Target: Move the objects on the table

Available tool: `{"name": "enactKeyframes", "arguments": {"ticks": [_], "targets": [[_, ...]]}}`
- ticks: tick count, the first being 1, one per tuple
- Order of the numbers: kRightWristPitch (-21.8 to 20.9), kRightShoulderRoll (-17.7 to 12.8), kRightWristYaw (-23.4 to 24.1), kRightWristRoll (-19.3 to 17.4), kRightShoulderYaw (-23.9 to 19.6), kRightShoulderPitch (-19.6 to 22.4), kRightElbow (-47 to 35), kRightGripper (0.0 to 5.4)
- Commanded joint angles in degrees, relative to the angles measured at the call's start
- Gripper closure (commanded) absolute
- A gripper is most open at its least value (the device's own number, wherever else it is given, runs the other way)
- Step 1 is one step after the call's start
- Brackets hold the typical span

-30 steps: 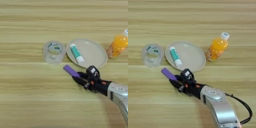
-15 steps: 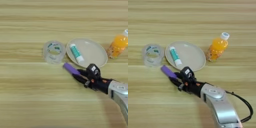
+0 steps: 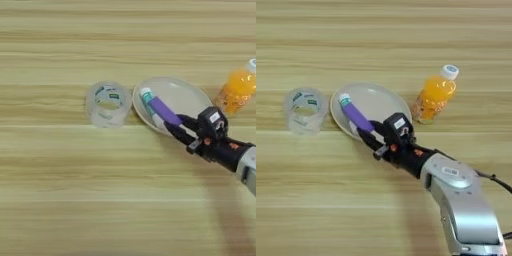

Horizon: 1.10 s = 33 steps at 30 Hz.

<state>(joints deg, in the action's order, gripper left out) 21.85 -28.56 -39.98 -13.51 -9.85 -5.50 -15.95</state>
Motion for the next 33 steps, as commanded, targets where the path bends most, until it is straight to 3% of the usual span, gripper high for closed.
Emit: {"name": "enactKeyframes", "arguments": {"ticks": [1,7,14,33], "targets": [[0.0,-0.4,3.2,-1.8,-3.3,4.5,0.0,3.99],[0.5,0.8,7.4,-1.9,-5.4,8.6,5.5,3.99],[-4.1,0.8,11.8,2.5,-4.8,13.1,16.1,3.99],[-10.0,-1.4,10.9,7.8,-1.6,19.5,31.1,3.99]]}}
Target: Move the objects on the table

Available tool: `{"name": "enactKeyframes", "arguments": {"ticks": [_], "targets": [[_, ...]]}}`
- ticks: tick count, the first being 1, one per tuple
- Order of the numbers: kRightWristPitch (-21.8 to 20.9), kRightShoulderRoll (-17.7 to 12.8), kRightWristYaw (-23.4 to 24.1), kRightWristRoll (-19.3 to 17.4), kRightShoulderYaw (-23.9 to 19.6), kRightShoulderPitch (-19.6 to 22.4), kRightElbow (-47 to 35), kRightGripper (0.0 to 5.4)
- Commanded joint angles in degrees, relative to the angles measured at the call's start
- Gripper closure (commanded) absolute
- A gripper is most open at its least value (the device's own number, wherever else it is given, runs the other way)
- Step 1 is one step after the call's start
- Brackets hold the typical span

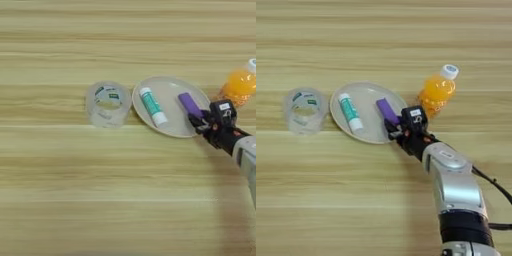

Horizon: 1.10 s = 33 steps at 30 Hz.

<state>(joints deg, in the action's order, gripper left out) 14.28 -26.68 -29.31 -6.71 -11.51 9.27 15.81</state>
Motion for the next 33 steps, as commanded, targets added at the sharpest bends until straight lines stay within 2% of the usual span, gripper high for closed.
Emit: {"name": "enactKeyframes", "arguments": {"ticks": [1,10,17,21,33], "targets": [[-2.5,-3.3,0.2,1.2,0.2,5.0,-0.3,3.99],[-2.5,-4.1,-0.7,2.5,1.1,7.0,1.6,3.99],[-3.4,-5.3,-1.8,4.2,2.6,11.3,7.0,3.99],[-2.7,-4.8,-3.5,3.4,2.9,12.0,7.8,3.99],[-3.4,-4.5,-5.0,4.5,4.7,13.5,11.0,3.99]]}}
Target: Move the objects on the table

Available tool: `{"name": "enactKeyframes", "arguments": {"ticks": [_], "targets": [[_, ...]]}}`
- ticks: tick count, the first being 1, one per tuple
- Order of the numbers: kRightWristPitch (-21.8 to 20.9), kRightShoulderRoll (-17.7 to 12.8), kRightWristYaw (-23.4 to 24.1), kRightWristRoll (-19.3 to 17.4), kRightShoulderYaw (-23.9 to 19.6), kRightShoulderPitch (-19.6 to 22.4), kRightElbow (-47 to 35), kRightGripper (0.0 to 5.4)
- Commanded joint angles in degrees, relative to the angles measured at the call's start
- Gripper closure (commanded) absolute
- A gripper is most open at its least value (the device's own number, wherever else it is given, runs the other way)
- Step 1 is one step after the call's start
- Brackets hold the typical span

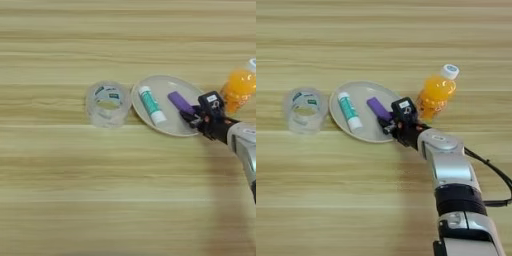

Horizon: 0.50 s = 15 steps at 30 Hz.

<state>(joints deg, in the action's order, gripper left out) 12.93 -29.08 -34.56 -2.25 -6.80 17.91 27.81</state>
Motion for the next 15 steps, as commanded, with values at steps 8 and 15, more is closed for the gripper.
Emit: {"name": "enactKeyframes", "arguments": {"ticks": [8,15], "targets": [[-2.8,-1.6,-0.3,0.3,1.0,5.9,1.1,3.99],[-2.8,-1.6,-0.3,-0.2,0.7,4.9,-1.3,3.22]]}}
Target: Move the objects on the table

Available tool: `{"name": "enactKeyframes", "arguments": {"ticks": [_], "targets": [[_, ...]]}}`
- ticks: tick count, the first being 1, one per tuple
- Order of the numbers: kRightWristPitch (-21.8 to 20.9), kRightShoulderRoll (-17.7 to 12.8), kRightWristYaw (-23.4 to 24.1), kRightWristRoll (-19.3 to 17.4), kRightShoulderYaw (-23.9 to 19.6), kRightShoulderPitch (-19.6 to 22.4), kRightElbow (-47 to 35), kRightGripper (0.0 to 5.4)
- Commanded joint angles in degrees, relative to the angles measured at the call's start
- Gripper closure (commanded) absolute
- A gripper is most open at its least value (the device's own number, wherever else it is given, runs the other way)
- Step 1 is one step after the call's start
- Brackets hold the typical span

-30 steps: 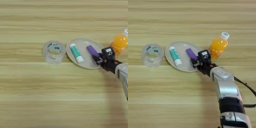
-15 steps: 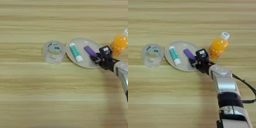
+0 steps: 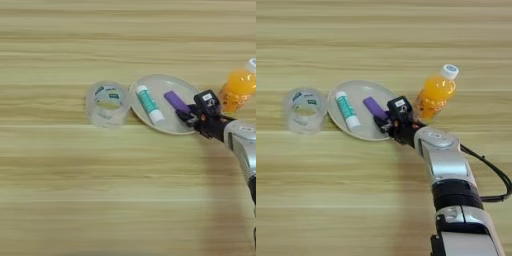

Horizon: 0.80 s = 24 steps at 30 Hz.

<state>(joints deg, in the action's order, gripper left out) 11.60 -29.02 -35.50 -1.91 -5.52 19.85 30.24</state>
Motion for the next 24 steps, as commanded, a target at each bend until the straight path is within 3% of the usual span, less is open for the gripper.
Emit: {"name": "enactKeyframes", "arguments": {"ticks": [1,14,24], "targets": [[-1.5,-1.7,0.7,-0.5,-0.7,2.7,-4.2,3.18],[0.2,-1.7,2.4,-1.0,-2.2,-0.7,-15.9,1.66],[-1.2,-1.6,8.2,-0.3,-6.0,-2.6,-25.1,0.63]]}}
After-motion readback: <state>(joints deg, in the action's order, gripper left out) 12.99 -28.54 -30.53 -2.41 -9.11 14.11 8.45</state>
